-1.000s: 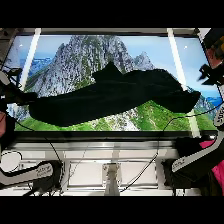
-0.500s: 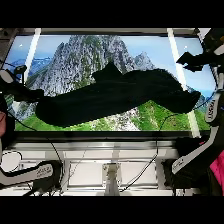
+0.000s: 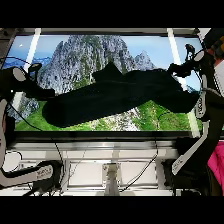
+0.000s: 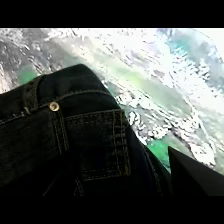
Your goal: Fold the clothes and pants, and hang the long-sleeved shirts on hangers.
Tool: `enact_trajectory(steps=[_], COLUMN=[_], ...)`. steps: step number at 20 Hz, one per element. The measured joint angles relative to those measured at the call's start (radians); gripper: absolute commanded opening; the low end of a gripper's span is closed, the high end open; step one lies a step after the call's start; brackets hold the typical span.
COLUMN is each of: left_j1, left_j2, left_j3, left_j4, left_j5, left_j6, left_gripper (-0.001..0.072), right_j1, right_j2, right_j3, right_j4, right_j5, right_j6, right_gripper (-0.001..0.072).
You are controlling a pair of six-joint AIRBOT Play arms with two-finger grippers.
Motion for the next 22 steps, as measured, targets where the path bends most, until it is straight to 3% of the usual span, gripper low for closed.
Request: enact_trajectory(steps=[1,3,4,5,10,13,19,22], left_j1=[-0.003,-0.005,-0.006,-0.008,-0.008,-0.005,0.047,0.06], left_j2=[0.0,0.0,0.0,0.0,0.003,0.035,0.182,0.206], left_j3=[0.0,0.0,0.0,0.0,0.0,0.027,0.1,0.109], left_j4=[0.0,-0.001,-0.002,-0.002,-0.002,0.019,0.111,0.124], left_j5=[0.0,0.002,0.004,0.007,0.051,0.136,0.316,0.452], left_j6=[0.001,0.001,0.001,0.001,0.001,0.001,-0.002,-0.002], left_gripper=[0.001,0.001,0.0009,0.0009,0.0009,0.0009,0.0007,0.0007], right_j1=[0.003,0.012,0.017,0.022,0.032,0.031,0.013,-0.002], right_j2=[-0.006,-0.016,-0.018,-0.021,0.001,0.077,0.288,0.353], right_j3=[0.0,0.0,0.0,0.0,0.0,0.0,-0.033,-0.042], right_j4=[0.005,0.015,0.021,0.025,0.064,0.076,0.056,0.025], right_j5=[0.009,0.037,0.048,0.064,0.14,0.164,0.192,0.114], right_j6=[-0.003,-0.024,-0.041,-0.058,-0.094,-0.061,0.073,0.199], right_gripper=[0.0589,0.0406,0.0162,0.0017,0.0015,0.0014,0.0015,0.0015])
